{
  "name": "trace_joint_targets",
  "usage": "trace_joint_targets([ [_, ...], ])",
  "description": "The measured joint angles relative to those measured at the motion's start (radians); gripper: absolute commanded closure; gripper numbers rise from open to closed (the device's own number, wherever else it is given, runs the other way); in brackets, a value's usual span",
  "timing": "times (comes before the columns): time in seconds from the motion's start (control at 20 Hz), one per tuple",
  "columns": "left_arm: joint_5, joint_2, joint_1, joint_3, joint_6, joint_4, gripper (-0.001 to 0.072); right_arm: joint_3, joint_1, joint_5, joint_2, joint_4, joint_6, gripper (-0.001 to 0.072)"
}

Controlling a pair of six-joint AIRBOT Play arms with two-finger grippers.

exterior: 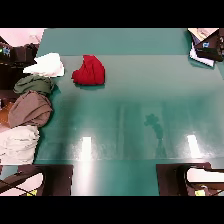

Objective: Fold the shirts.

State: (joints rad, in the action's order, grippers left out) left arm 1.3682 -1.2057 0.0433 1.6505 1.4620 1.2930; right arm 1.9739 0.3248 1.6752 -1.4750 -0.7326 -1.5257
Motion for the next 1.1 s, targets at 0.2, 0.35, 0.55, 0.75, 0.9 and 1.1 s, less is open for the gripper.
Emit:
trace_joint_targets([
  [0.2,0.000,0.000,0.000,0.000,0.000,0.000,0.0682,0.000,0.000,0.000,0.000,0.000,0.000,0.0696],
  [0.35,0.000,0.000,0.000,0.000,0.000,0.000,0.0682,0.000,0.000,0.000,0.000,0.000,0.000,0.0696],
  [0.55,0.000,0.000,0.000,0.000,0.000,0.000,0.0682,0.000,0.000,0.000,0.000,0.000,0.000,0.0696],
  [0.75,0.000,0.000,0.000,0.000,0.000,0.000,0.0682,0.000,0.000,0.000,0.000,0.000,0.000,0.0696],
  [0.9,-0.019,0.000,0.000,0.000,0.002,-0.021,0.0526,0.000,0.000,0.000,0.000,0.000,0.000,0.0696],
  [1.1,-0.107,-0.045,0.000,0.000,0.002,-0.119,0.0164,0.000,0.000,-0.010,0.000,0.000,0.000,0.0696],
])
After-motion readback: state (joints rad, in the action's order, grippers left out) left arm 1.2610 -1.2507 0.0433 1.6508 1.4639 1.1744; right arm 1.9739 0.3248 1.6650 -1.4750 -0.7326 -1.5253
